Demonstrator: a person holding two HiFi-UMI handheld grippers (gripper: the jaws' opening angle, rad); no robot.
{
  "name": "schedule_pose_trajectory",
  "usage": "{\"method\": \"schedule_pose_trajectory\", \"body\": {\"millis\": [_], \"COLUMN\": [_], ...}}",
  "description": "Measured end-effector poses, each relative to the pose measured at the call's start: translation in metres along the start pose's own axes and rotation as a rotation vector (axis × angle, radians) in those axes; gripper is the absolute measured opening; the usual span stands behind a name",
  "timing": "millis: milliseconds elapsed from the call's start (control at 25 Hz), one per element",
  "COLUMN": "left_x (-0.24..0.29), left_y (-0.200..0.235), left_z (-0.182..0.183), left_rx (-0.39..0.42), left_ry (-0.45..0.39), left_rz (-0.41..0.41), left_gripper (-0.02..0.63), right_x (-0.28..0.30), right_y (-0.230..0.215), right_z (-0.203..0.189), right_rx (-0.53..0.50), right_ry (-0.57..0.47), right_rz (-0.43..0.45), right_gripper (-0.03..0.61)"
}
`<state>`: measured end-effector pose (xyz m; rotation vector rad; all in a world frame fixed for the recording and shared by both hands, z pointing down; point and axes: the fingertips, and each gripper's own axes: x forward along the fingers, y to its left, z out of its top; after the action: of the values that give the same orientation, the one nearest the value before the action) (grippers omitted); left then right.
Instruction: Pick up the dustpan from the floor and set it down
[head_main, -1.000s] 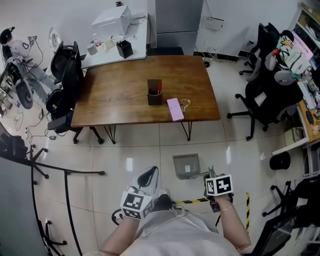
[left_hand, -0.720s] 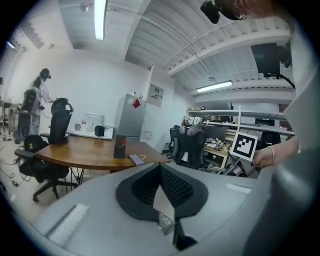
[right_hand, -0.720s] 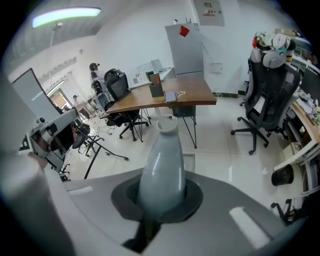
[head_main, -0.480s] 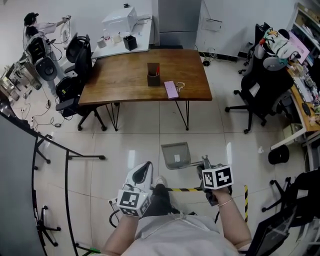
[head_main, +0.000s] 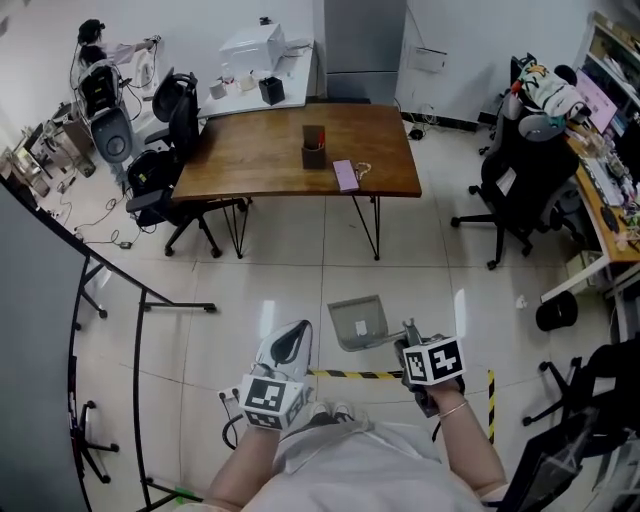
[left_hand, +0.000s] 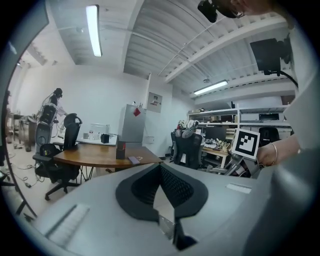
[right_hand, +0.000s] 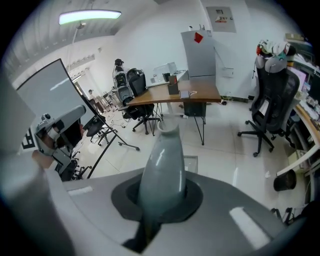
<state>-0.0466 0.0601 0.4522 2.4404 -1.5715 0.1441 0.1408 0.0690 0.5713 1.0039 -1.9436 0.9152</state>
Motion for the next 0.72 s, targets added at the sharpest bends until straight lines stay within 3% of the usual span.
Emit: {"method": "schedule_pose_trajectory", "body": {"millis": [200, 400, 720], "left_x": [-0.007, -0.012, -0.011], "left_y": [-0.008, -0.008, -0.002], "left_z": [-0.009, -0.003, -0.001], "left_rx": [0.008, 0.016, 0.029], "left_ry": [0.013, -0.032, -0.042], "left_rz": [-0.015, -0.020, -0.013], "left_gripper": [0.014, 0.015, 0.015], "right_x": [0.002, 0.005, 0.004], "right_y": [-0.001, 0.002, 0.005], "right_z": [-0.017, -0.026, -0.018], "right_rx": [-0.012, -0.003, 0.021], "right_ry": [0.039, 0.048, 0.020], "right_rz": [0.003, 0.004, 0.036], "right_gripper": [0.000, 0.000, 0.000]}}
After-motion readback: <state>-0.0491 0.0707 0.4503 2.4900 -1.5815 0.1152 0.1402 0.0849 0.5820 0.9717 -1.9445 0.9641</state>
